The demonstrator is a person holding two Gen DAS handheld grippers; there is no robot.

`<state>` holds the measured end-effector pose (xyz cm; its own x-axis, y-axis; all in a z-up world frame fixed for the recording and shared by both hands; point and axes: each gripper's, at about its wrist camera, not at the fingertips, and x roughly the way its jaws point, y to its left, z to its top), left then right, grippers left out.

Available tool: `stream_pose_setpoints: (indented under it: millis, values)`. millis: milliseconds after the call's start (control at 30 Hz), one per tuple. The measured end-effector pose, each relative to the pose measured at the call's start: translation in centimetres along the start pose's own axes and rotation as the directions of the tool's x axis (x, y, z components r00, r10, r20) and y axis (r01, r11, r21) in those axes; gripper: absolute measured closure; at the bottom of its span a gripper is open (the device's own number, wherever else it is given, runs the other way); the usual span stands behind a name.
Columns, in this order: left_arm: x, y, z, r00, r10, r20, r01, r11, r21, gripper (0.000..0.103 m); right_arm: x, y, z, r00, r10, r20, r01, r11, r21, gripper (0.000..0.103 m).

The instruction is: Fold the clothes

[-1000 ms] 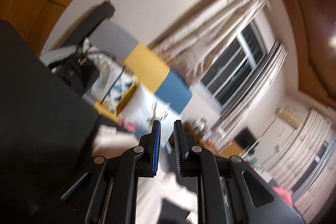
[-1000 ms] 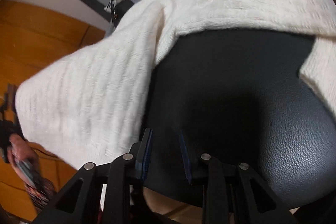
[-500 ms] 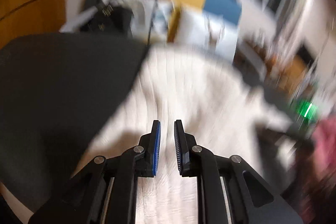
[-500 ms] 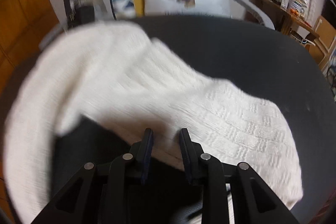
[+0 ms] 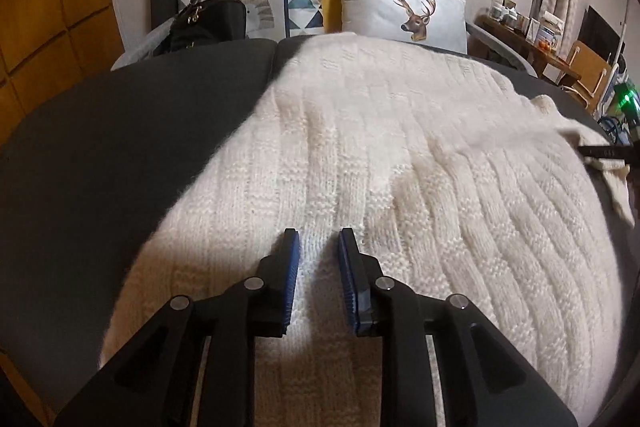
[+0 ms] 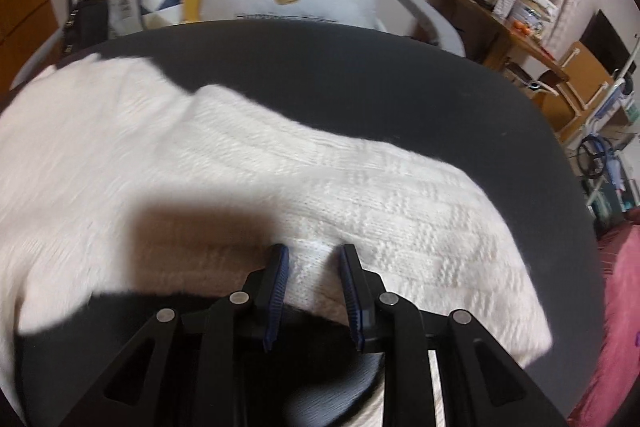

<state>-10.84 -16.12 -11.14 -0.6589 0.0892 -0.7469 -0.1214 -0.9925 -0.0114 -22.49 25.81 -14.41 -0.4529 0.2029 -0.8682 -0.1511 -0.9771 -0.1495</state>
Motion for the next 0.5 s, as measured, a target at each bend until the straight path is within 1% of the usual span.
stream_pose_setpoints:
  millis: [33,67,100,133,167,267,300,333,400,467,500]
  values:
    - [0.0,-0.4,-0.2,1.0,0.003,0.007,-0.003,1.0,0.011,0.078,0.2,-0.4,0.4,1.0,-0.017,-0.004,0.017,1.0,-0.004,0.077]
    - [0.0,-0.7,-0.4,1.0,0.015,0.017,-0.016,1.0,0.025,0.075,0.5,-0.8,0.9,0.999,-0.03,-0.008,0.03,1.0,0.0,0.076]
    - [-0.1,-1.0,-0.5,0.999,0.03,0.027,-0.031,0.999,0.039,0.068,0.9,-1.3,1.5,0.999,-0.042,-0.013,0.042,0.999,0.007,0.075]
    - [0.0,-1.4,-0.5,0.999,0.04,0.032,-0.042,0.998,0.05,0.065,1.2,-1.7,1.9,0.999,-0.046,-0.015,0.046,0.999,0.021,0.075]
    - [0.1,-1.8,-0.4,0.998,0.051,0.035,-0.053,0.997,0.059,0.064,1.5,-2.1,2.3,0.999,-0.039,-0.016,0.04,0.998,0.039,0.074]
    - [0.4,-3.0,0.0,0.997,0.071,0.033,-0.074,0.993,0.092,0.064,1.4,-3.1,3.3,1.0,0.005,-0.026,-0.003,0.997,0.082,0.074]
    - [0.4,-3.5,0.2,0.997,0.076,0.029,-0.079,0.991,0.108,0.064,0.8,-3.4,3.4,0.999,0.036,-0.024,-0.033,0.995,0.095,0.074]
    - [0.4,-3.8,0.4,0.997,0.077,0.023,-0.079,0.99,0.114,0.064,-0.4,-3.9,3.2,0.997,0.073,0.002,-0.073,0.991,0.114,0.074]
    - [0.3,-4.1,1.0,0.999,0.043,0.007,-0.044,0.996,0.084,0.064,-2.8,-5.0,2.1,0.989,0.126,0.07,-0.136,0.979,0.153,0.074]
    - [0.0,-4.2,1.3,1.0,0.012,0.01,-0.013,0.999,0.045,0.064,-4.5,-7.2,0.5,0.987,0.123,0.106,-0.143,0.968,0.204,0.074]
    - [-0.3,-4.2,1.6,1.0,-0.011,0.024,0.01,1.0,0.017,0.064,-5.4,-8.4,-0.6,0.989,0.104,0.107,-0.126,0.964,0.232,0.073]
